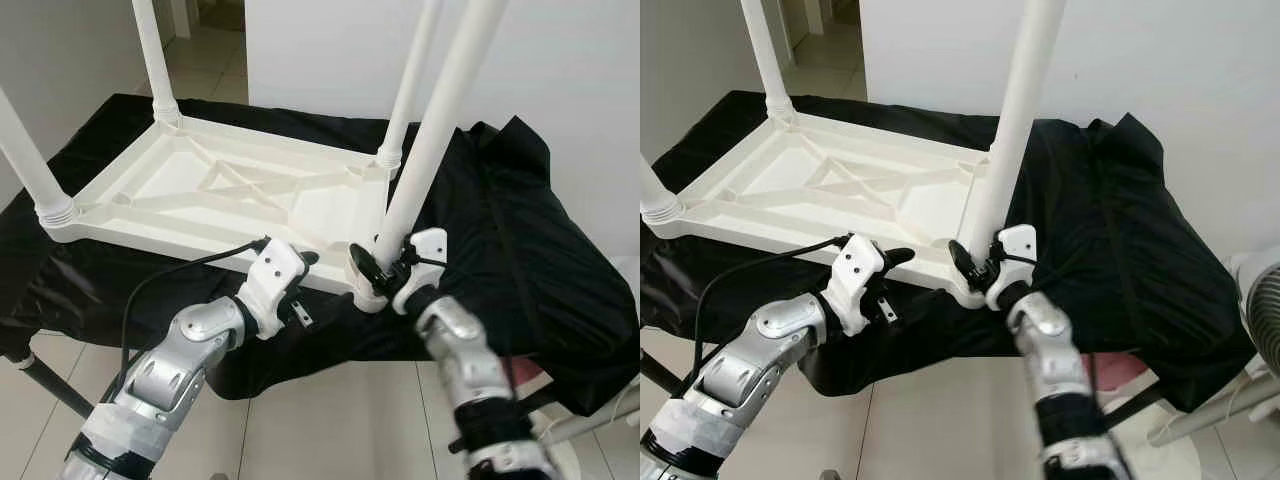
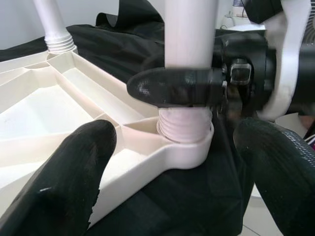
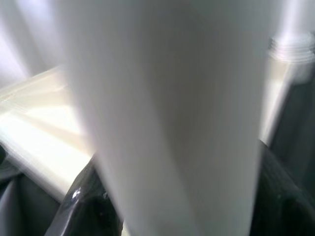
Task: Building children table
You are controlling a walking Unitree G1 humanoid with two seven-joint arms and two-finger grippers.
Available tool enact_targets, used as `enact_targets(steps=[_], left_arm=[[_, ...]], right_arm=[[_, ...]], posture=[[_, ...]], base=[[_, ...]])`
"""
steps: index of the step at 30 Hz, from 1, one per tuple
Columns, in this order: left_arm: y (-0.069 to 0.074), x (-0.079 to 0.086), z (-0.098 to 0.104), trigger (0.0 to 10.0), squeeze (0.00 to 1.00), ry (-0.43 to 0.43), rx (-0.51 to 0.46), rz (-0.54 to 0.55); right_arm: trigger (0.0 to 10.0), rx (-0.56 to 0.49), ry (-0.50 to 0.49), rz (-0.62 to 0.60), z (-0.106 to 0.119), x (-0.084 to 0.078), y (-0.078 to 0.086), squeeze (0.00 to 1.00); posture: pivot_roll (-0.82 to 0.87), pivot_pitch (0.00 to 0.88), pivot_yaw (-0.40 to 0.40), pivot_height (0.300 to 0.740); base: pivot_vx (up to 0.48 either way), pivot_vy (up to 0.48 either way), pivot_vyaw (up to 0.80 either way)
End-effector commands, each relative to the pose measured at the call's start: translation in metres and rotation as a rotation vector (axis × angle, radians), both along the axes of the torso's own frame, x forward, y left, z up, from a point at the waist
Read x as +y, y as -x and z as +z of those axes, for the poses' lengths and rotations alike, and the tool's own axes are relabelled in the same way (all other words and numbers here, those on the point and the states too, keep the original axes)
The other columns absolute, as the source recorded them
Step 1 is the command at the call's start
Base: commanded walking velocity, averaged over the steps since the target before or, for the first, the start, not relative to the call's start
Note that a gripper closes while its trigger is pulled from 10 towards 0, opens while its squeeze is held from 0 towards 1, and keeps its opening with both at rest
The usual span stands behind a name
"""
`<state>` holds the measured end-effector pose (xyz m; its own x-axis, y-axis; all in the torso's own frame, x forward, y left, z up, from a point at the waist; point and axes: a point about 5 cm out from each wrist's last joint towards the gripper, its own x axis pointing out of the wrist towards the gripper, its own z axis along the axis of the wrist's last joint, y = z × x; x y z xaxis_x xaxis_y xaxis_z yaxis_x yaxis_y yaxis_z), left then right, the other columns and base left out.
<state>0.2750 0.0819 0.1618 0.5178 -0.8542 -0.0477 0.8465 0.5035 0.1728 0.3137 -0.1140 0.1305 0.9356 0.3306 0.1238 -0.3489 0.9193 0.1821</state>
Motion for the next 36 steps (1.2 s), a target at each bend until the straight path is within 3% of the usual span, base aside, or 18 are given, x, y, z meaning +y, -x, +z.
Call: enact_targets(steps=[1, 4, 7, 12, 24, 36], left_arm=[[0.002, -0.001, -0.001, 10.0, 0.00, -0.016, 0.004, -0.064], [0.002, -0.001, -0.001, 10.0, 0.00, -0.015, 0.003, -0.064], [0.001, -0.001, -0.001, 10.0, 0.00, -0.015, 0.004, -0.066], [0.002, -0.003, -0.001, 10.0, 0.00, -0.017, 0.005, -0.074], [0.001, 0.000, -0.001, 10.0, 0.00, -0.023, 0.003, -0.067], [0.001, 0.001, 0.000, 10.0, 0.00, -0.025, 0.002, -0.066]], right_arm=[[10.0, 0.058, 0.021, -0.186, -0.008, 0.001, 0.008, 0.00], [10.0, 0.069, 0.024, -0.267, -0.009, 0.006, 0.014, 0.00], [10.0, 0.047, 0.015, -0.181, -0.004, 0.023, 0.019, 0.00], [10.0, 0.042, 0.018, -0.206, 0.000, 0.016, 0.020, 0.00], [10.0, 0.042, 0.044, -0.199, 0.003, 0.022, 0.023, 0.00], [10.0, 0.031, 0.061, -0.196, 0.004, 0.014, 0.024, 0.00]], posture=[[0.00, 0.032, -0.073, 0.740], [0.00, 0.033, -0.073, 0.740], [0.00, 0.035, -0.070, 0.740], [-0.01, 0.034, -0.067, 0.740], [0.00, 0.038, -0.069, 0.740], [0.00, 0.038, -0.066, 0.740]], base=[[0.000, 0.000, 0.00], [0.000, 0.000, 0.00], [0.000, 0.000, 0.00], [0.000, 0.000, 0.00], [0.000, 0.000, 0.00], [0.000, 0.000, 0.00]])
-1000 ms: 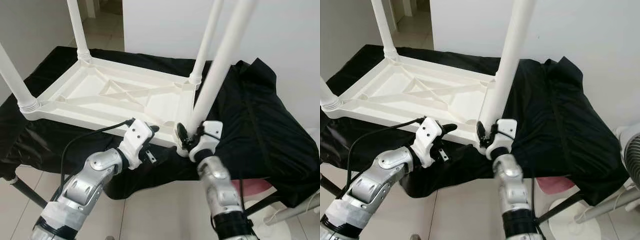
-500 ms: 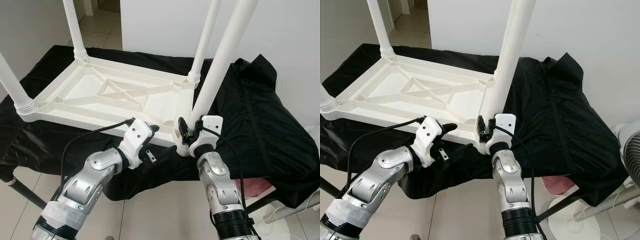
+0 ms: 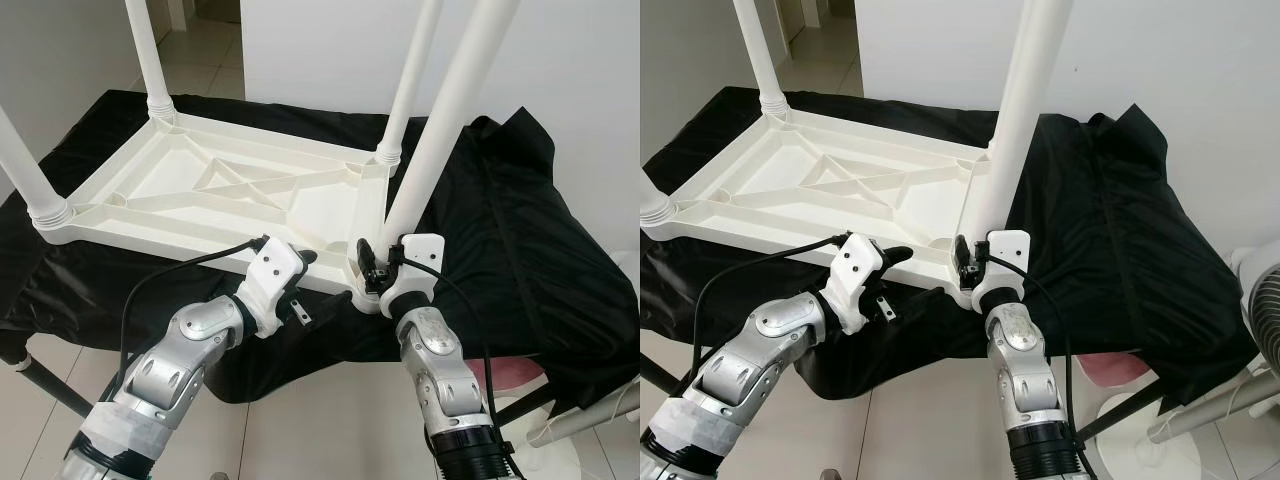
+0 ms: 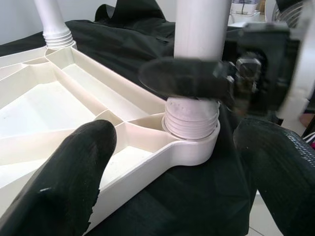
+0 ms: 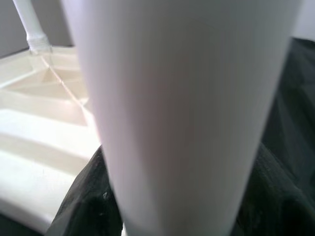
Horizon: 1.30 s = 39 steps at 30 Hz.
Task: Building children table
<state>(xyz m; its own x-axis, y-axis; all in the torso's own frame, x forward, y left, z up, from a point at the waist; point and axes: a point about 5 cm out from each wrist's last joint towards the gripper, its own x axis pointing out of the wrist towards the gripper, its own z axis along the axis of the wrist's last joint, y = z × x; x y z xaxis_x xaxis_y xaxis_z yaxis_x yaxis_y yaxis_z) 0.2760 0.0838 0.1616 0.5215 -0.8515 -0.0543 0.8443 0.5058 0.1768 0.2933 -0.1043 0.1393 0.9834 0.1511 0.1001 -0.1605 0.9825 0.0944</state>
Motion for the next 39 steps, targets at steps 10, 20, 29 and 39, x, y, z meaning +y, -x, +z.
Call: enact_targets(steps=[10, 20, 29, 39], left_arm=[[0.002, -0.001, 0.000, 10.0, 0.00, -0.018, 0.003, -0.072], [0.002, -0.001, 0.000, 10.0, 0.00, -0.018, 0.004, -0.074], [0.002, -0.001, 0.000, 10.0, 0.00, -0.021, 0.005, -0.077], [0.005, -0.003, -0.001, 10.0, 0.00, -0.023, 0.008, -0.087]], right_arm=[[10.0, 0.020, -0.019, 0.015, -0.009, -0.002, 0.009, 1.00], [10.0, -0.021, 0.028, 0.071, -0.007, -0.021, 0.003, 1.00], [10.0, -0.063, 0.160, 0.402, 0.005, -0.036, -0.012, 0.00], [4.2, -0.014, 0.244, 0.610, -0.001, -0.040, -0.025, 0.00]], posture=[[-0.01, 0.038, -0.063, 0.740], [-0.01, 0.039, -0.061, 0.740], [0.00, 0.039, -0.054, 0.740], [0.01, 0.031, -0.054, 0.740]], base=[[0.000, 0.000, 0.00], [0.000, 0.000, 0.00], [0.000, 0.000, 0.00], [0.000, 0.000, 0.00]])
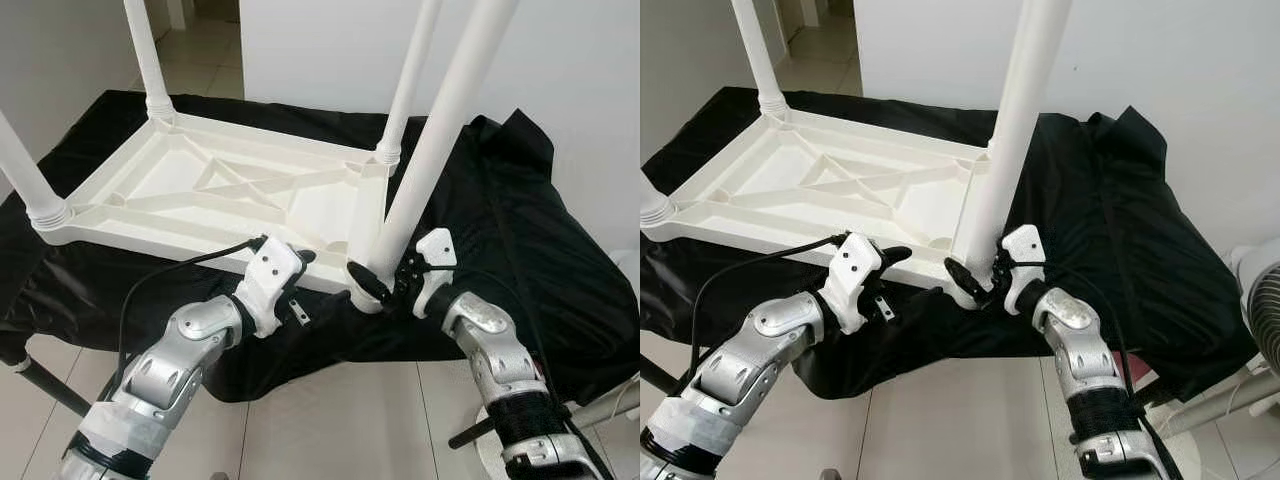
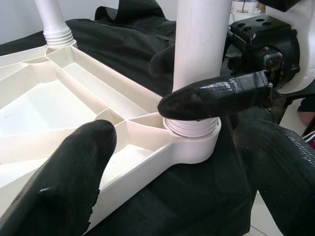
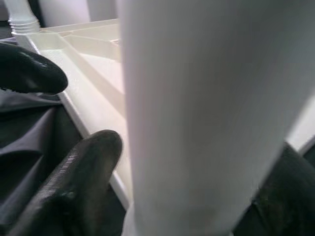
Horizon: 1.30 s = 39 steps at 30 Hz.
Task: Building children table
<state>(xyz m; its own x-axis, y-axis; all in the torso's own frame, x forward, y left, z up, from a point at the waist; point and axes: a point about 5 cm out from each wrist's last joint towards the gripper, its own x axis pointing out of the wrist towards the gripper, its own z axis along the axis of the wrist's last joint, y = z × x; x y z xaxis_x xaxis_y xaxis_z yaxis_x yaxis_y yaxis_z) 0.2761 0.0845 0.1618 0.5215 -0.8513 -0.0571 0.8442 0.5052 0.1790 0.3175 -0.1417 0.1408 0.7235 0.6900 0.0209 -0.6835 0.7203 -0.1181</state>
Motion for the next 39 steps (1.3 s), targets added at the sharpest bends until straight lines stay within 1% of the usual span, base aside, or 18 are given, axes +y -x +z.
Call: enact_targets(steps=[1, 2, 4, 13, 14, 15, 17, 19, 21, 24, 25, 28, 30, 34, 36, 37, 38, 39], left_arm=[[0.006, -0.005, -0.001, 10.0, 0.00, -0.020, 0.009, -0.090], [0.006, -0.005, -0.002, 10.0, 0.00, -0.025, 0.008, -0.092], [0.007, -0.006, -0.003, 10.0, 0.00, -0.033, 0.006, -0.093], [0.007, -0.006, -0.002, 10.0, 0.00, -0.028, 0.004, -0.089], [0.007, -0.006, -0.002, 10.0, 0.00, -0.028, 0.003, -0.087], [0.007, -0.006, -0.002, 10.0, 0.00, -0.028, 0.003, -0.087], [0.008, -0.006, -0.003, 10.0, 0.00, -0.027, 0.004, -0.086], [0.008, -0.006, -0.003, 10.0, 0.00, -0.026, 0.005, -0.086], [0.009, -0.006, -0.004, 10.0, 0.00, -0.027, 0.007, -0.085], [0.009, -0.006, -0.004, 10.0, 0.00, -0.026, 0.008, -0.084], [0.008, -0.006, -0.004, 10.0, 0.00, -0.026, 0.008, -0.083], [0.008, -0.006, -0.004, 10.0, 0.00, -0.022, 0.010, -0.082], [0.008, -0.008, -0.004, 10.0, 0.00, -0.022, 0.010, -0.086], [0.008, -0.009, -0.004, 10.0, 0.00, -0.020, 0.012, -0.090], [0.008, -0.010, -0.004, 10.0, 0.00, -0.019, 0.014, -0.096], [0.008, -0.010, -0.004, 10.0, 0.00, -0.019, 0.014, -0.096], [0.008, -0.010, -0.004, 10.0, 0.00, -0.019, 0.014, -0.097], [0.008, -0.010, -0.004, 10.0, 0.00, -0.019, 0.014, -0.097]], right_arm=[[1.8, 0.014, 0.026, 0.022, -0.004, -0.004, -0.005, 0.00], [0.0, 0.027, 0.032, 0.019, -0.006, -0.006, -0.009, 0.00], [0.0, 0.041, 0.039, 0.019, -0.009, -0.009, -0.015, 0.00], [0.0, 0.055, 0.026, 0.030, -0.013, -0.011, -0.017, 0.00], [10.0, 0.055, 0.016, 0.022, -0.013, -0.011, -0.017, 0.00], [10.0, 0.055, 0.016, 0.022, -0.013, -0.011, -0.017, 0.00], [10.0, 0.058, -0.064, -0.024, -0.010, -0.009, -0.016, 0.00], [10.0, 0.057, -0.090, -0.043, -0.009, -0.009, -0.015, 0.00], [10.0, 0.059, -0.135, -0.124, -0.008, -0.009, -0.015, 0.00], [10.0, 0.060, -0.150, -0.154, -0.008, -0.009, -0.016, 0.00], [10.0, 0.058, -0.176, -0.221, -0.008, -0.008, -0.016, 0.00], [10.0, 0.091, -0.285, -0.449, -0.010, -0.005, -0.008, 0.00], [10.0, 0.090, -0.305, -0.555, -0.011, -0.001, -0.001, 0.00], [10.0, 0.068, -0.307, -0.618, -0.011, 0.006, 0.008, 0.00], [10.0, 0.076, -0.332, -0.694, -0.013, 0.019, 0.020, 0.00], [10.0, 0.076, -0.332, -0.694, -0.013, 0.019, 0.020, 0.00], [10.0, 0.090, -0.350, -0.706, -0.013, 0.027, 0.024, 0.00], [10.0, 0.090, -0.350, -0.706, -0.013, 0.027, 0.024, 0.00]], posture=[[0.02, 0.030, -0.055, 0.740], [0.02, 0.030, -0.055, 0.740], [0.02, 0.028, -0.057, 0.740], [0.03, 0.024, -0.062, 0.740], [0.03, 0.027, -0.063, 0.740], [0.03, 0.027, -0.063, 0.740], [0.03, 0.029, -0.068, 0.740], [0.03, 0.030, -0.069, 0.740], [0.02, 0.033, -0.071, 0.740], [0.02, 0.033, -0.071, 0.740], [0.02, 0.035, -0.072, 0.740], [0.01, 0.037, -0.070, 0.740], [0.01, 0.039, -0.068, 0.740], [0.00, 0.039, -0.067, 0.740], [-0.01, 0.044, -0.062, 0.740], [-0.01, 0.044, -0.062, 0.740], [-0.01, 0.044, -0.062, 0.740], [-0.01, 0.044, -0.062, 0.740]], base=[[0.000, 0.000, 0.00], [0.000, 0.000, 0.00], [0.000, 0.000, 0.00], [0.000, 0.000, 0.00], [0.000, 0.000, 0.00], [0.000, 0.000, 0.00], [0.000, 0.000, 0.00], [0.000, 0.000, 0.00], [0.000, 0.000, 0.00], [0.000, 0.000, 0.00], [0.000, 0.000, 0.00], [0.000, 0.000, 0.00], [0.000, 0.000, 0.00], [0.000, 0.000, 0.00], [0.000, 0.000, 0.00], [0.000, 0.000, 0.00], [0.000, 0.000, 0.00], [0.000, 0.000, 0.00]])
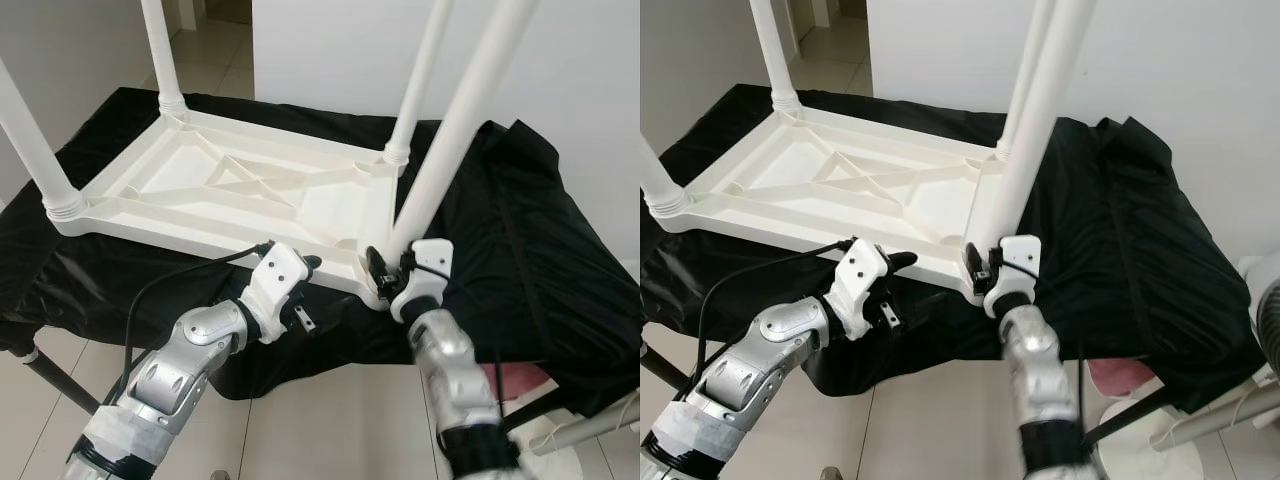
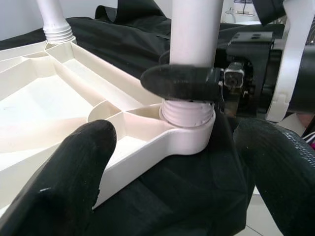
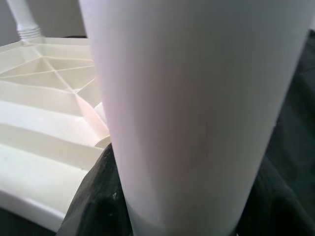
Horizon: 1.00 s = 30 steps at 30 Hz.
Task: Building children table
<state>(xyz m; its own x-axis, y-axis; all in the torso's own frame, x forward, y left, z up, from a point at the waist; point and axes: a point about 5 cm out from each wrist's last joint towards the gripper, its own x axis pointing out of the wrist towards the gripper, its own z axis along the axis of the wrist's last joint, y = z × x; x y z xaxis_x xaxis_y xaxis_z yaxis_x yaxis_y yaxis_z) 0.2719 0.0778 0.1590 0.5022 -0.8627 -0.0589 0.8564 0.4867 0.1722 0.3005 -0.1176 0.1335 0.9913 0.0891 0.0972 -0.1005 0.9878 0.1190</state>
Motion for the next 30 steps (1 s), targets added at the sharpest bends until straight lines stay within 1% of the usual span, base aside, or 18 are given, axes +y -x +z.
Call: enact_targets(steps=[1, 2, 3, 4, 10, 11, 12, 13, 17, 19, 24, 25, 26, 27, 29, 30], left_arm=[[0.003, -0.002, -0.002, 10.0, 0.00, -0.023, 0.008, -0.076], [0.003, -0.002, -0.002, 10.0, 0.00, -0.023, 0.009, -0.077], [0.003, -0.002, -0.002, 10.0, 0.00, -0.023, 0.009, -0.077], [0.002, -0.002, -0.002, 10.0, 0.00, -0.023, 0.009, -0.078], [0.003, -0.001, -0.002, 10.0, 0.00, -0.033, 0.009, -0.084], [0.003, 0.000, -0.003, 10.0, 0.00, -0.034, 0.010, -0.083], [0.003, 0.000, -0.003, 10.0, 0.00, -0.034, 0.010, -0.083], [0.004, 0.000, -0.003, 10.0, 0.00, -0.034, 0.011, -0.081], [0.004, 0.000, -0.003, 10.0, 0.00, -0.033, 0.011, -0.078], [0.004, 0.001, -0.003, 10.0, 0.00, -0.032, 0.009, -0.072], [0.004, 0.001, -0.003, 10.0, 0.00, -0.032, 0.008, -0.071], [0.003, 0.001, -0.003, 10.0, 0.00, -0.034, 0.008, -0.071], [0.003, 0.001, -0.003, 10.0, 0.00, -0.034, 0.007, -0.073], [0.003, 0.001, -0.003, 10.0, 0.00, -0.034, 0.007, -0.073], [0.003, 0.000, -0.003, 10.0, 0.00, -0.038, 0.005, -0.079], [0.003, 0.000, -0.003, 10.0, 0.00, -0.038, 0.005, -0.079]], right_arm=[[10.0, 0.023, -0.119, -0.005, -0.004, 0.013, 0.010, 0.00], [10.0, 0.013, -0.108, 0.040, -0.001, 0.019, 0.012, 0.00], [10.0, 0.013, -0.108, 0.040, -0.001, 0.019, 0.012, 0.00], [10.0, 0.006, -0.096, 0.071, 0.001, 0.022, 0.012, 0.00], [10.0, 0.019, -0.093, 0.037, 0.002, 0.018, 0.016, 0.00], [10.0, 0.017, -0.097, 0.044, 0.004, 0.019, 0.016, 0.91], [10.0, 0.017, -0.097, 0.044, 0.004, 0.019, 0.016, 0.91], [10.0, 0.014, -0.101, 0.049, 0.005, 0.020, 0.016, 1.00], [10.0, -0.011, -0.079, 0.069, 0.010, 0.020, 0.017, 1.00], [10.0, -0.026, -0.054, 0.081, 0.011, 0.010, 0.015, 1.00], [10.0, -0.022, -0.045, 0.131, 0.010, 0.004, 0.014, 1.00], [10.0, -0.013, -0.031, 0.173, 0.008, 0.000, 0.013, 0.00], [10.0, -0.005, -0.009, 0.217, 0.006, -0.004, 0.011, 0.00], [10.0, -0.005, -0.009, 0.217, 0.006, -0.004, 0.011, 0.00], [10.0, -0.006, 0.037, 0.316, 0.005, -0.011, 0.005, 0.00], [10.0, -0.006, 0.037, 0.316, 0.005, -0.011, 0.005, 0.00]], posture=[[-0.01, 0.045, -0.058, 0.740], [-0.02, 0.045, -0.055, 0.740], [-0.02, 0.045, -0.055, 0.740], [-0.02, 0.045, -0.055, 0.740], [-0.01, 0.042, -0.057, 0.740], [-0.01, 0.040, -0.060, 0.740], [-0.01, 0.040, -0.060, 0.740], [-0.01, 0.039, -0.062, 0.740], [0.00, 0.037, -0.068, 0.740], [0.00, 0.029, -0.071, 0.740], [0.00, 0.023, -0.071, 0.740], [0.00, 0.019, -0.070, 0.740], [0.00, 0.017, -0.069, 0.740], [0.00, 0.017, -0.069, 0.740], [0.00, 0.008, -0.068, 0.740], [0.00, 0.008, -0.068, 0.740]], base=[[0.000, 0.000, 0.00], [0.000, 0.000, 0.00], [0.000, 0.000, 0.00], [0.000, 0.000, 0.00], [0.000, 0.000, 0.00], [0.000, 0.000, 0.00], [0.000, 0.000, 0.00], [0.000, 0.000, 0.00], [0.000, 0.000, 0.00], [0.000, 0.000, 0.00], [0.000, 0.000, 0.00], [0.000, 0.000, 0.00], [0.000, 0.000, 0.00], [0.000, 0.000, 0.00], [0.000, 0.000, 0.00], [0.000, 0.000, 0.00]])
